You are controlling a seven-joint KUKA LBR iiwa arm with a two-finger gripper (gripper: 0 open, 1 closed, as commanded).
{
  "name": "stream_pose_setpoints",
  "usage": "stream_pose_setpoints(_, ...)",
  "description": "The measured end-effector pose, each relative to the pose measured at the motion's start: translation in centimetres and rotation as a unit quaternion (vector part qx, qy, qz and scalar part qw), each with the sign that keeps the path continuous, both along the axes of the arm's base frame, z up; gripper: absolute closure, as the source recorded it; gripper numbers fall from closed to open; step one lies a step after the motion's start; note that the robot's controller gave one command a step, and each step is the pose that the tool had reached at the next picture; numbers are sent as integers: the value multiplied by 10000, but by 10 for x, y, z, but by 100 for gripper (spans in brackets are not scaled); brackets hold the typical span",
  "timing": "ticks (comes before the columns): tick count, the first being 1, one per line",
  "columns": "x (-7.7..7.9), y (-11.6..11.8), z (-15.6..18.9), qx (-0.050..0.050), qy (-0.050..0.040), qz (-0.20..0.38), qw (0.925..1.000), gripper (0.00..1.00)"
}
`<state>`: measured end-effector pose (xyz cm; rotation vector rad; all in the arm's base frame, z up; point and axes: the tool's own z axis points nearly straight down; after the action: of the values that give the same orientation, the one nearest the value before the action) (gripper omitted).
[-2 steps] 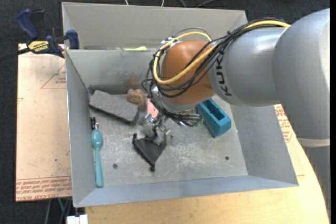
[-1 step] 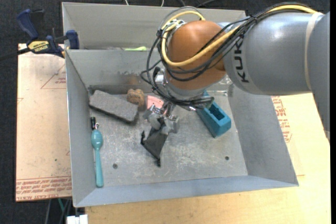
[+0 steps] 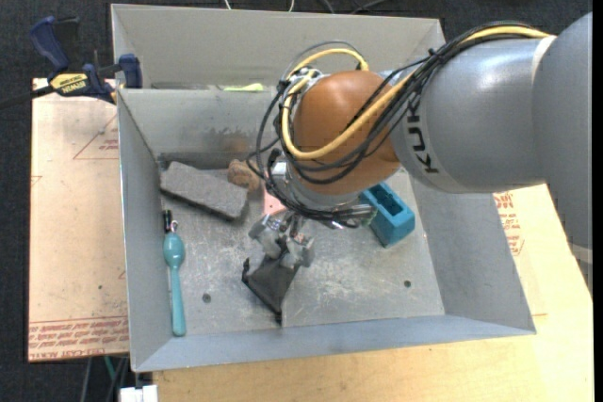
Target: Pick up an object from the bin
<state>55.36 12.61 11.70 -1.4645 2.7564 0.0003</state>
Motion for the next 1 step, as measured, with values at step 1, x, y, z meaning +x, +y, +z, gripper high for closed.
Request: stream_pose_setpoints(1, 21, -13, -21, -32, -48, 1619, 9868, 100)
